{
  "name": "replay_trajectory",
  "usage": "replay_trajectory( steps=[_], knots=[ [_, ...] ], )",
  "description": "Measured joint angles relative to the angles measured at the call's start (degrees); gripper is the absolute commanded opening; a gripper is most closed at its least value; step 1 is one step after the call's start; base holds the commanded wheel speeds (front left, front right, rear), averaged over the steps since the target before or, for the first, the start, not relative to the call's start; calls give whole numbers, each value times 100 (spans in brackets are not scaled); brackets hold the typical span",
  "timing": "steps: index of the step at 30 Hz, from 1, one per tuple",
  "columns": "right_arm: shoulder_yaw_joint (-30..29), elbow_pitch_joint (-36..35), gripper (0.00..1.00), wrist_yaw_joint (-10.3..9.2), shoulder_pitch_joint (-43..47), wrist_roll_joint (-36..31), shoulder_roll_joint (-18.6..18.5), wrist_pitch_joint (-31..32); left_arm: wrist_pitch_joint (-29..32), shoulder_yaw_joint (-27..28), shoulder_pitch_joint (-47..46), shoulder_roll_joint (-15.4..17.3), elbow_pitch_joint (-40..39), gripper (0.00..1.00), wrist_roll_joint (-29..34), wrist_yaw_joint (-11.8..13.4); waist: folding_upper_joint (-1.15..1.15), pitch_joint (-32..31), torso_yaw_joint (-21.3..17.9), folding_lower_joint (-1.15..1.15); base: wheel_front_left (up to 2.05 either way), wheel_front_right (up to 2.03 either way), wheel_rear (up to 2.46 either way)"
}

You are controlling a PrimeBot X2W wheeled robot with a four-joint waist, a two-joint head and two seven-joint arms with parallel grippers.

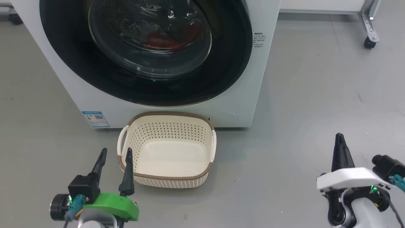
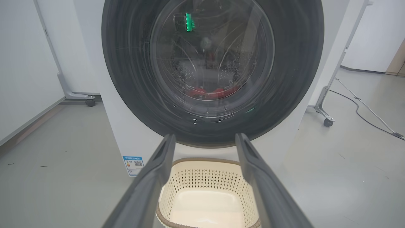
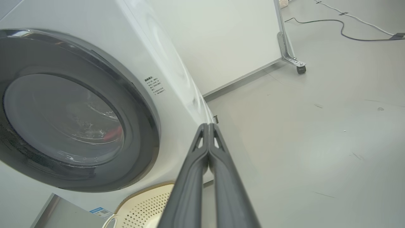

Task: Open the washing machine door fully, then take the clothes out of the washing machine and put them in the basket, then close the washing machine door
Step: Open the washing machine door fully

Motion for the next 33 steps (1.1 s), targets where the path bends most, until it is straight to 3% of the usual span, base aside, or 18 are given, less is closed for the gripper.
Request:
replay_trajectory(
  steps=[6,19,28,33],
  knots=[
    [-372,111,0,275,-450,1128,35,197,0,-15,-136,-7,-93,100,20,-13,0,213,78,0,0,0,0],
    [-844,224,0,400,-1876,3276,15,1279,-1,-122,-555,-14,-275,100,181,-66,0,819,290,0,0,0,0],
    [-1035,211,0,403,-2954,3938,-13,1873,-16,-144,-823,-23,-466,100,225,-74,0,1287,493,0,0,0,0],
    [-1050,222,0,285,-3621,4098,-91,2223,-16,-222,-1022,-45,-614,100,241,-124,0,1612,655,0,0,0,0]
  ],
)
